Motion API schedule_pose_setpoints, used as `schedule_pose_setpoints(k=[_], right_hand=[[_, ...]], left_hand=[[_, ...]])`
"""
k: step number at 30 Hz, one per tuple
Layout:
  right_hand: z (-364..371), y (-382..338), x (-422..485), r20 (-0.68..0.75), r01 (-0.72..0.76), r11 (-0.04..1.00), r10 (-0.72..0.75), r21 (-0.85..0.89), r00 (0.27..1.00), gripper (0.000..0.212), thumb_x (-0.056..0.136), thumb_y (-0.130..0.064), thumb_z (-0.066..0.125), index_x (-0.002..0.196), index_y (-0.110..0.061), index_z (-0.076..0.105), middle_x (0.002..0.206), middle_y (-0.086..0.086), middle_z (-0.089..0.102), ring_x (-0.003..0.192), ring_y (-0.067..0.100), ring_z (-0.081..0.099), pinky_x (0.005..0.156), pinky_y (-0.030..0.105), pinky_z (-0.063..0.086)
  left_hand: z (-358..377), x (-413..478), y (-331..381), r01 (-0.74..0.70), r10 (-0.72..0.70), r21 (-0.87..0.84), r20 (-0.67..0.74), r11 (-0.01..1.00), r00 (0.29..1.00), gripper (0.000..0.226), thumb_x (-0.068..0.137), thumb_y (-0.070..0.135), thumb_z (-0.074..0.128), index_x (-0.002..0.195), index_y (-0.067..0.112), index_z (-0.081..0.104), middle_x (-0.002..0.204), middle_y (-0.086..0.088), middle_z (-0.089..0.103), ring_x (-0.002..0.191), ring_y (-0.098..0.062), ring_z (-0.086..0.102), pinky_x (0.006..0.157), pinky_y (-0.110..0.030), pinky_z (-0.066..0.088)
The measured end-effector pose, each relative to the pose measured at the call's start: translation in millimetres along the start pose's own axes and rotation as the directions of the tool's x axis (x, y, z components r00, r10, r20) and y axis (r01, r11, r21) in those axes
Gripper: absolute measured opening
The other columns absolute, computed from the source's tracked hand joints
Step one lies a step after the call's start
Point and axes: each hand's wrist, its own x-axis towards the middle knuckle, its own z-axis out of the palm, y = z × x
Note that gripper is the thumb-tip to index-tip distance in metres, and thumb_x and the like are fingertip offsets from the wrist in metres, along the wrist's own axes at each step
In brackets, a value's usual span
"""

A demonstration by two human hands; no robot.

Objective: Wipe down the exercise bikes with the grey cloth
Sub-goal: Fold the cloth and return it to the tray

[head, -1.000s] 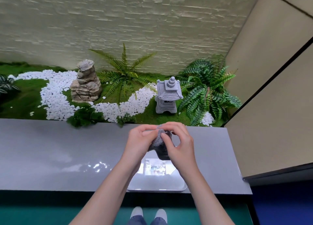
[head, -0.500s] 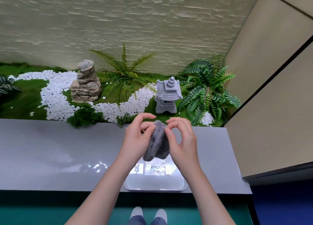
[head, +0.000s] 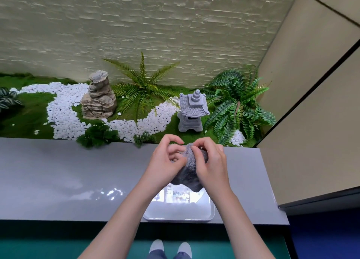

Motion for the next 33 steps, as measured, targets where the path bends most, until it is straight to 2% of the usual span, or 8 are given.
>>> schedule_pose_setpoints(k=[5, 13, 18, 22, 26, 28, 31, 33], right_hand=[[-13.8, 5.1, 3.5, -0.116, -0.113, 0.977, 0.135, 0.18, 0.984, 0.019, 0.09, -0.012, 0.058, 0.081, -0.028, 0.054, 0.077, -0.016, 0.057, 0.081, 0.013, 0.055, 0.07, 0.023, 0.042], [-25.7, 19.6, 4.2, -0.174, -0.15, 0.956, 0.197, 0.251, 0.965, 0.016, 0.092, -0.012, 0.054, 0.083, -0.025, 0.052, 0.08, -0.015, 0.057, 0.074, 0.001, 0.055, 0.065, 0.008, 0.04], [-18.4, 22.6, 1.8, -0.164, -0.241, 0.898, 0.318, 0.368, 0.934, 0.017, 0.094, -0.007, 0.053, 0.084, -0.021, 0.052, 0.077, -0.01, 0.055, 0.069, -0.002, 0.053, 0.065, 0.01, 0.041], [-11.2, 21.8, 3.2, -0.17, -0.35, 0.729, 0.534, 0.588, 0.828, 0.013, 0.095, -0.007, 0.051, 0.085, -0.014, 0.052, 0.078, 0.004, 0.054, 0.072, 0.008, 0.051, 0.071, 0.022, 0.041], [-4.9, 24.6, 2.1, -0.105, -0.438, 0.6, 0.66, 0.669, 0.744, 0.011, 0.096, -0.009, 0.051, 0.086, -0.014, 0.053, 0.076, 0.006, 0.054, 0.074, 0.017, 0.051, 0.072, 0.031, 0.04], [-1.4, 26.3, -0.6, -0.102, -0.462, 0.605, 0.67, 0.649, 0.735, 0.01, 0.095, -0.01, 0.051, 0.086, -0.014, 0.053, 0.079, 0.009, 0.057, 0.078, 0.02, 0.053, 0.074, 0.034, 0.042], [3.5, 31.3, -7.0, -0.116, -0.492, 0.626, 0.68, 0.605, 0.724, 0.009, 0.095, -0.01, 0.052, 0.087, -0.014, 0.054, 0.085, 0.01, 0.06, 0.082, 0.02, 0.056, 0.078, 0.035, 0.043], [8.9, 33.0, -12.1, -0.061, -0.51, 0.556, 0.713, 0.656, 0.698, 0.007, 0.096, -0.012, 0.051, 0.09, -0.012, 0.054, 0.087, 0.01, 0.06, 0.083, 0.02, 0.056, 0.079, 0.034, 0.043]], left_hand=[[-12.3, -1.2, -14.5, 0.169, -0.179, 0.062, 0.235, 0.984, 0.955, 0.012, 0.082, 0.001, 0.065, 0.093, 0.004, 0.067, 0.089, -0.008, 0.067, 0.076, -0.012, 0.059, 0.069, -0.02, 0.047], [-17.7, -2.2, -14.2, 0.165, -0.168, 0.031, 0.159, 0.986, 0.973, 0.015, 0.082, -0.005, 0.058, 0.077, 0.0, 0.071, 0.077, -0.009, 0.069, 0.074, -0.011, 0.062, 0.071, -0.016, 0.048], [-10.1, 0.8, -5.7, 0.288, -0.2, -0.343, 0.269, 0.894, 0.942, 0.022, 0.083, 0.024, 0.06, 0.069, 0.007, 0.059, 0.069, -0.005, 0.057, 0.07, -0.016, 0.053, 0.064, -0.021, 0.049], [3.4, -5.4, -12.2, 0.298, -0.204, -0.487, 0.237, 0.821, 0.95, 0.039, 0.082, 0.04, 0.057, 0.094, 0.005, 0.069, 0.093, -0.009, 0.067, 0.083, -0.016, 0.062, 0.07, -0.027, 0.051], [19.5, -6.4, -21.6, 0.204, -0.246, -0.349, -0.08, 0.915, 0.966, 0.027, 0.085, 0.025, 0.063, 0.091, -0.002, 0.061, 0.078, -0.013, 0.062, 0.07, -0.017, 0.057, 0.06, -0.025, 0.046], [23.7, -4.3, -23.1, 0.115, -0.15, -0.155, -0.238, 0.981, 0.96, 0.02, 0.092, 0.025, 0.056, 0.085, 0.007, 0.056, 0.067, -0.01, 0.057, 0.062, -0.017, 0.053, 0.059, -0.03, 0.041], [25.4, -4.6, -22.5, -0.035, 0.112, 0.258, -0.291, 0.966, 0.95, 0.021, 0.095, 0.034, 0.047, 0.076, 0.028, 0.042, 0.055, -0.002, 0.039, 0.052, -0.013, 0.037, 0.054, -0.033, 0.029], [28.0, -5.3, -18.8, -0.109, 0.199, 0.316, -0.269, 0.943, 0.942, 0.018, 0.096, 0.034, 0.045, 0.078, 0.031, 0.042, 0.057, -0.002, 0.045, 0.054, -0.013, 0.043, 0.054, -0.033, 0.032]])
